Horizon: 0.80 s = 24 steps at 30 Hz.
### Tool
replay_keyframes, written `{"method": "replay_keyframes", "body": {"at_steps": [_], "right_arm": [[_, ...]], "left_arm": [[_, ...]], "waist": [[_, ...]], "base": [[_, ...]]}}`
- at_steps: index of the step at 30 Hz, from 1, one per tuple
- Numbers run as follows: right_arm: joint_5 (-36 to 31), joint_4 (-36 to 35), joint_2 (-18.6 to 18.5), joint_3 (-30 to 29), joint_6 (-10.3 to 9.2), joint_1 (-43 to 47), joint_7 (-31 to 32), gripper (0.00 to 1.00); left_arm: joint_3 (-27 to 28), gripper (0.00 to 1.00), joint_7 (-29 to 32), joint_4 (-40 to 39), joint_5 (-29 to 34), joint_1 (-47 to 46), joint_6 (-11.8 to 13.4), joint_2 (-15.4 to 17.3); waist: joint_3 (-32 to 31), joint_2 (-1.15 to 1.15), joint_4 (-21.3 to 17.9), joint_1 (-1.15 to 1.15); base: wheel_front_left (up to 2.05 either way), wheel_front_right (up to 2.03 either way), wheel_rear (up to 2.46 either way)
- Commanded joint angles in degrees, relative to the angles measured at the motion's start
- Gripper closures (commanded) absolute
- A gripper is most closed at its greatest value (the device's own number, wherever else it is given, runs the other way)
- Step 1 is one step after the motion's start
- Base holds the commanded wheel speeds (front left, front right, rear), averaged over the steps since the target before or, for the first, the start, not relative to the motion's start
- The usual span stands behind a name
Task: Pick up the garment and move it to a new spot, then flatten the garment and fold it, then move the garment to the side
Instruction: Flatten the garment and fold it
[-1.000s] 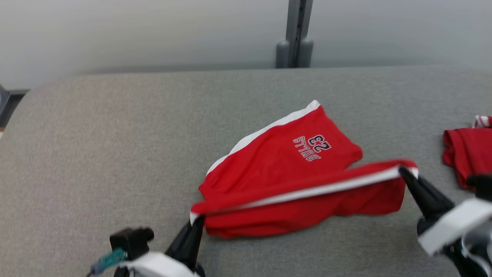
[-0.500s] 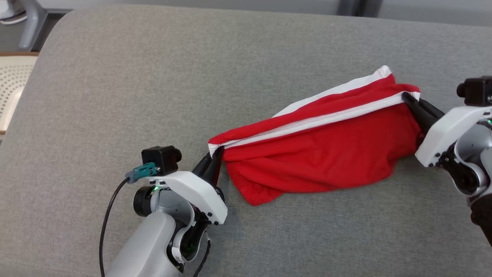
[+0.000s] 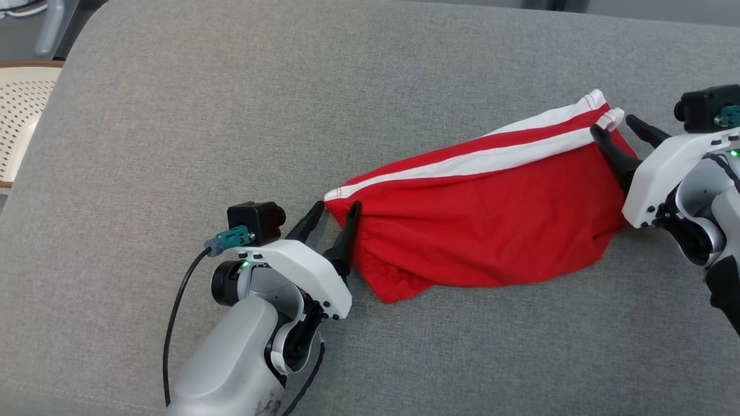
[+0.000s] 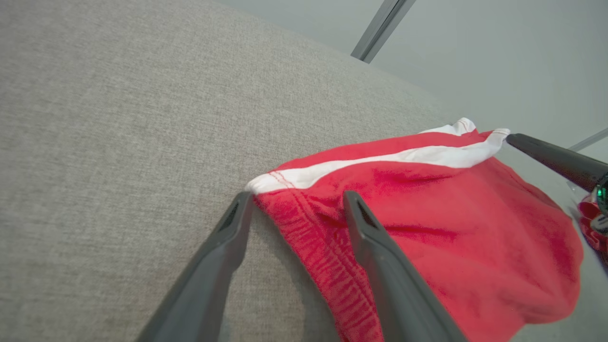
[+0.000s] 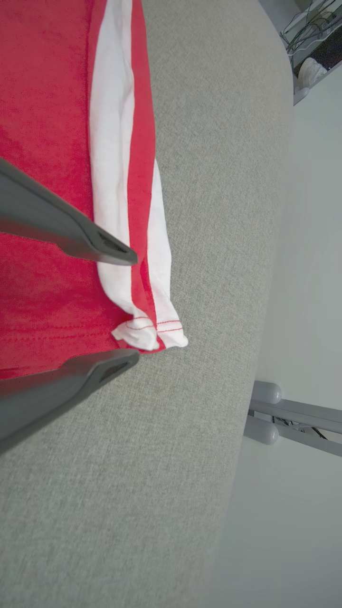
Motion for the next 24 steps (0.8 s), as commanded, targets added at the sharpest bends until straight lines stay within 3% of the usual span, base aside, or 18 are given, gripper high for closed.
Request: {"method": "replay_keyframes", "body": {"at_steps": [1,6,16,20,21,22,24], "right_arm": [[-0.2,-0.1,-1.2,0.5,-0.02,-1.0,-0.2,0.0],[0.8,-1.7,-2.8,3.2,-0.01,-2.6,0.6,0.0],[5.1,-1.3,-4.0,7.3,-0.01,-1.4,13.8,0.0],[6.2,-0.2,-2.9,8.3,-0.01,-1.1,16.4,0.0],[6.7,0.1,-2.6,8.2,0.0,-1.0,16.6,0.92],[7.3,0.2,-2.3,7.9,0.01,-0.7,16.4,1.0],[8.8,-0.2,-2.0,6.9,0.01,0.1,15.5,1.0]], "left_arm": [[-0.1,0.0,-0.6,-0.2,0.1,-1.0,0.4,0.2],[0.5,0.0,-4.1,-4.9,1.8,2.4,2.9,1.9],[0.0,0.0,-12.8,-17.2,9.3,16.3,11.0,4.6],[-0.2,0.0,-13.5,-18.4,11.2,18.6,11.3,3.9],[-0.2,0.0,-13.7,-18.7,12.3,18.9,10.9,3.9],[0.0,0.0,-13.8,-19.2,13.4,19.1,10.5,3.9],[2.5,0.0,-13.9,-20.9,14.3,20.7,9.7,3.0]], "waist": [[0.2,0.0,-0.4,0.0],[1.1,0.0,-1.8,0.0],[2.2,0.0,0.5,0.0],[2.3,0.0,1.4,0.0],[2.2,0.0,1.5,0.0],[1.9,0.0,1.4,0.0],[1.3,0.0,0.9,0.0]], "base": [[0.0,0.0,0.0],[0.0,0.0,0.0],[0.0,0.0,0.0],[0.0,0.0,0.0],[0.0,0.0,0.0],[0.0,0.0,0.0],[0.0,0.0,0.0]]}}
